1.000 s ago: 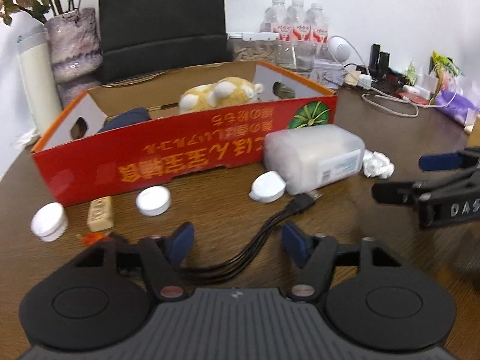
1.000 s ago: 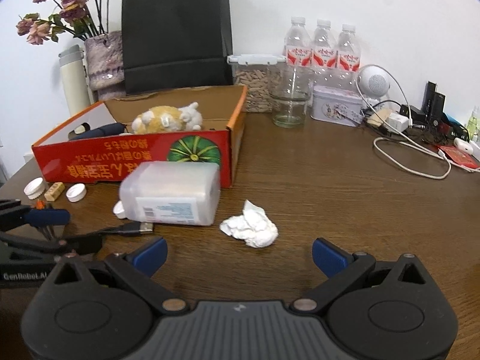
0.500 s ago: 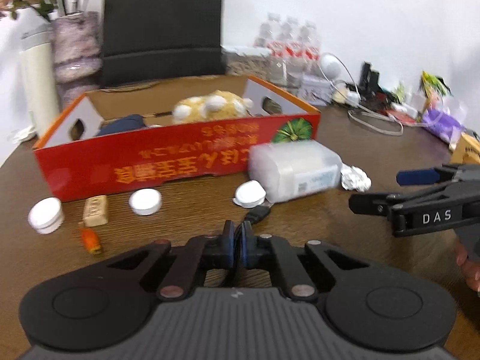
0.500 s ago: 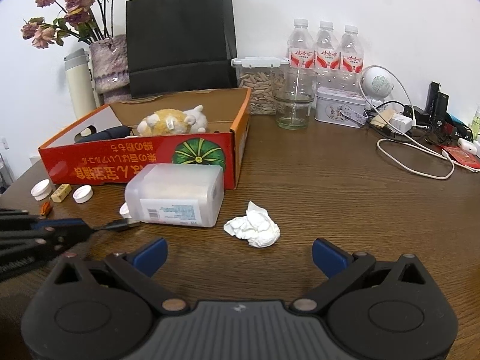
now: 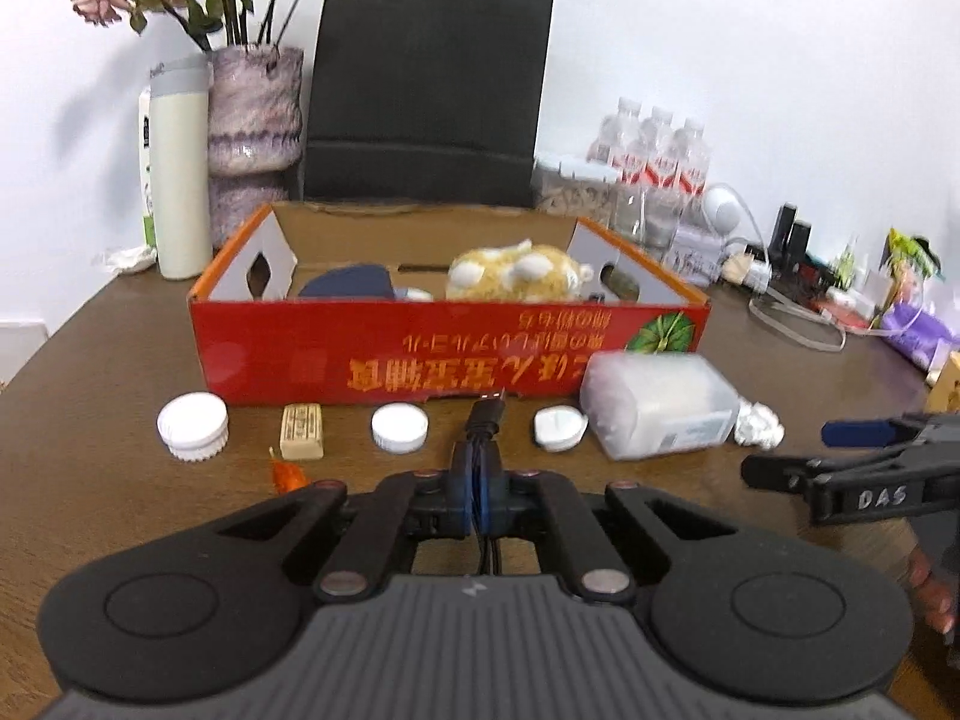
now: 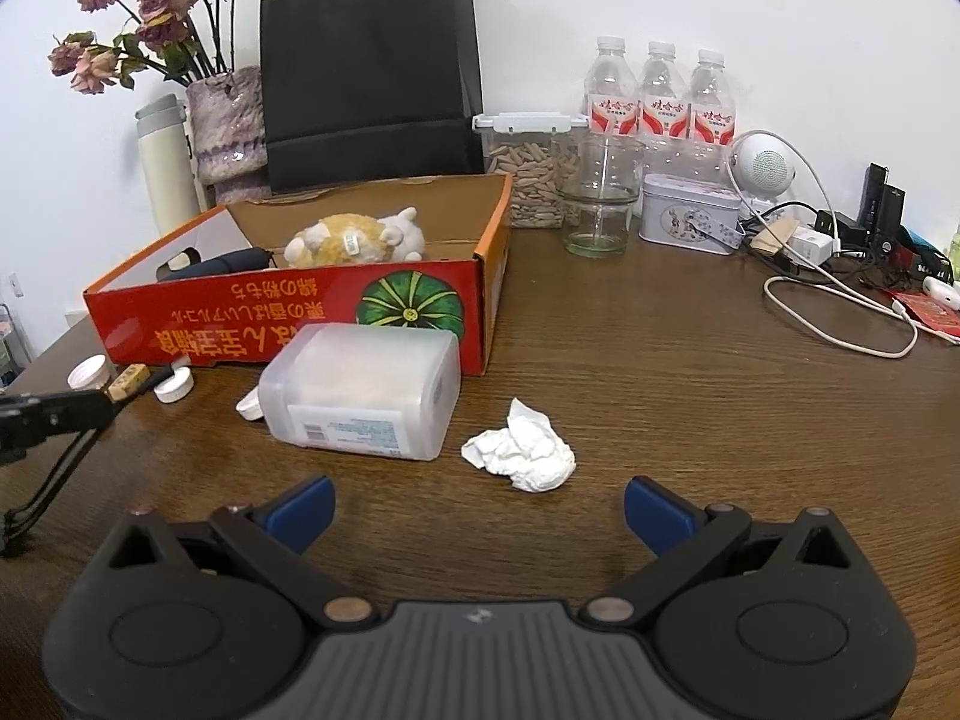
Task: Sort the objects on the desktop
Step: 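Grasp the black cable with the left gripper, then grasp the translucent plastic container with the right gripper while the left gripper holds the cable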
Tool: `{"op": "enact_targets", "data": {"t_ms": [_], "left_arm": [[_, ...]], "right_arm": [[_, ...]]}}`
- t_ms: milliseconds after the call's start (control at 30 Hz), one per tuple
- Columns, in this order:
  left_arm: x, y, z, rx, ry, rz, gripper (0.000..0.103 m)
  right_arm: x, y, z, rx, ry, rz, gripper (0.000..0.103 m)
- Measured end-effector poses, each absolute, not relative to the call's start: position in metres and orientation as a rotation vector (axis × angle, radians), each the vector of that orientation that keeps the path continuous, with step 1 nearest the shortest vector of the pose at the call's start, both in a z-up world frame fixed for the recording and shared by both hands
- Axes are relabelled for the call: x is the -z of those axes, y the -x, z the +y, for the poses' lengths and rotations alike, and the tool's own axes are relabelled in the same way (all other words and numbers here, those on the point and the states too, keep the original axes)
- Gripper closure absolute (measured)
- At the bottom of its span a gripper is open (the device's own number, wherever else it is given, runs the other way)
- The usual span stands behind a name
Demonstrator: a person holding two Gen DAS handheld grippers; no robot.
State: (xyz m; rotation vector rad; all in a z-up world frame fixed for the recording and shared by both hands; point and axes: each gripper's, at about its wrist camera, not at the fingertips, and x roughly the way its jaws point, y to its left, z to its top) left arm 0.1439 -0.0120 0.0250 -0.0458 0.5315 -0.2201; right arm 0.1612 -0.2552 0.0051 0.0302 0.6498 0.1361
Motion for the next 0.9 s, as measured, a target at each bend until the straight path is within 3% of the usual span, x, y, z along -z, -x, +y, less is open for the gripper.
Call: {"op": "enact_targets", "data": {"t_ms": [200, 800, 900], "left_arm": [[-0.042, -0.136, -0.007, 0.215, 0.073, 0.456, 0.1], [-0.042, -0.142, 0.008, 0.209, 0.134, 0.455, 0.1], [-0.042, -0.142, 0.008, 0.214, 0.142, 0.458, 0.1]], "right_arm": [[-0.01, -0.16, -0.247, -0.167, -0.056, 0.615, 0.0], [0.002, -0.222, -0.174, -0.028, -0.072, 0.624, 0.0], [0.003, -0.225, -0.179, -0.02, -0.086, 0.632, 0.004]]}}
